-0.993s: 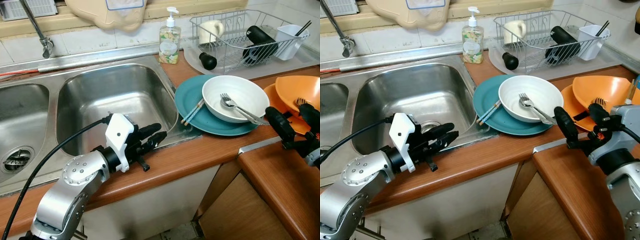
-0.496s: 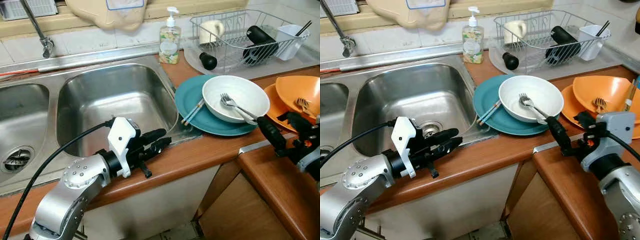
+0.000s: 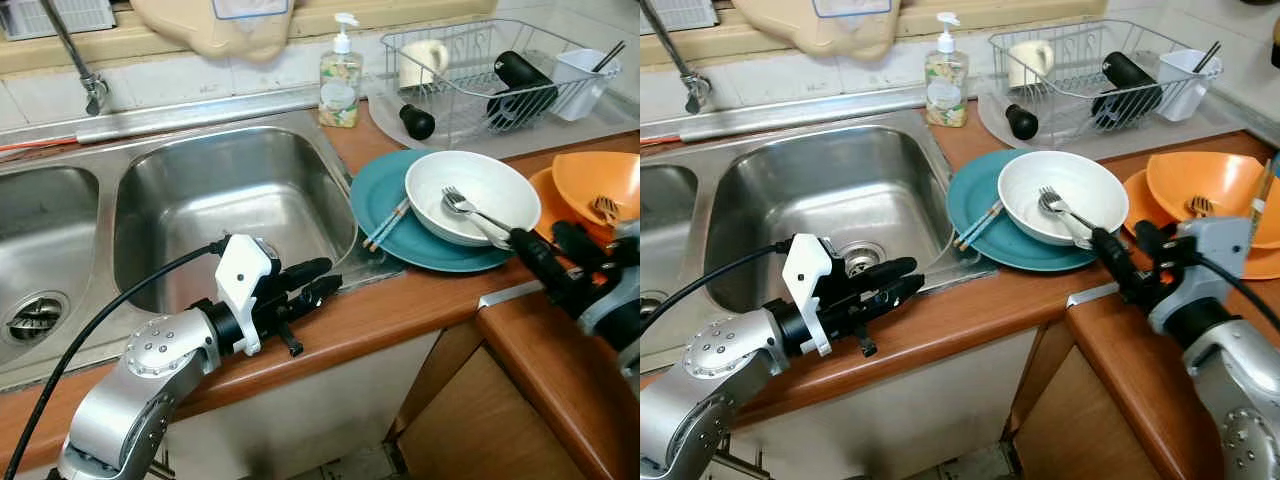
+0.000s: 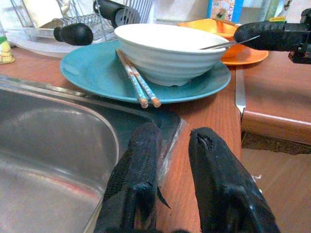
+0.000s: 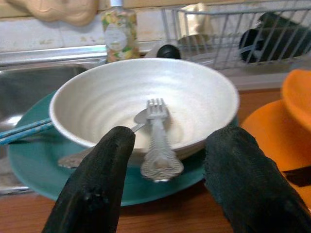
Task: Kitchen organization
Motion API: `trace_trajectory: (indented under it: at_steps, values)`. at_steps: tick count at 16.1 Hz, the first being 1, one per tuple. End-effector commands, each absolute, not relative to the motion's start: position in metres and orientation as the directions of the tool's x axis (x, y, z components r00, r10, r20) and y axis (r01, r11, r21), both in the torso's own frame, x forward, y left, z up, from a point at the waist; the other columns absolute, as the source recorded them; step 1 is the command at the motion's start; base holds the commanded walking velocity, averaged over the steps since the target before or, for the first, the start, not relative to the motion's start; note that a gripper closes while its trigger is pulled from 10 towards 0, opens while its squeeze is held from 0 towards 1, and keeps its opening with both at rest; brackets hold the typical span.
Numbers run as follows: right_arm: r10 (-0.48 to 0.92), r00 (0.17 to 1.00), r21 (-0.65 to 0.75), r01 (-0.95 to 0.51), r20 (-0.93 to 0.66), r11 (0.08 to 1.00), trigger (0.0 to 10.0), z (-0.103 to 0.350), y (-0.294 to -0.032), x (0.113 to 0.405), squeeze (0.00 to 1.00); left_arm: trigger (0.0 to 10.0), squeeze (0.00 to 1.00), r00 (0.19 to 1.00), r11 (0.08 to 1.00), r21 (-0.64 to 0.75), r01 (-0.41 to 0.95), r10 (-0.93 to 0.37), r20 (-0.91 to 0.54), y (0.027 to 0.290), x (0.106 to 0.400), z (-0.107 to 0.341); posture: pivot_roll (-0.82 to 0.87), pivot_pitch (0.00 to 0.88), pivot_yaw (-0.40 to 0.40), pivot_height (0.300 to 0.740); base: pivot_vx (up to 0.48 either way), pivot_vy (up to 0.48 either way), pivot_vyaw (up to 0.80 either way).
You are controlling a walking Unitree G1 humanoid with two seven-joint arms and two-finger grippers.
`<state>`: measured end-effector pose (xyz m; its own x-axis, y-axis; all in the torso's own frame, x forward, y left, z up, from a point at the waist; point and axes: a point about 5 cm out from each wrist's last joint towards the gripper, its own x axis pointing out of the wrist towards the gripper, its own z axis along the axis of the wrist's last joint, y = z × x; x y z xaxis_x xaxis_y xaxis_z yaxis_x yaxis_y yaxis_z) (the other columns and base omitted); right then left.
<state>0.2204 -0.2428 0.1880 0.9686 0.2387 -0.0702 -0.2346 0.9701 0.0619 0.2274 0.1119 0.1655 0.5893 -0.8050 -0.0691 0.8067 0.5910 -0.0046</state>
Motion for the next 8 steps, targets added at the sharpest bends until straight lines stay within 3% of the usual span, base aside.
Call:
trace_trajectory:
  at_steps: [1, 8]
  values:
    - [0.267, 0.963, 0.062, -0.264, -0.047, 0.963, 0.0, 0.1909, -0.2384, 0.2238, 0.00, 10.0, 0.00, 0.585, 0.586, 0.008, 0.810, -0.808, -0.073, 0.1121, 0.2256, 0.1684, -0.13, 0.000, 0.029, 0.740, 0.000, 0.000, 0.00]
    - [0.278, 0.960, 0.074, -0.274, -0.044, 0.959, 0.0, 0.1896, -0.2387, 0.2273, 0.00, 10.0, 0.00, 0.585, 0.586, 0.005, 0.810, -0.808, -0.074, 0.1120, 0.2248, 0.1685, -0.12, 0.000, 0.024, 0.740, 0.000, 0.000, 0.00]
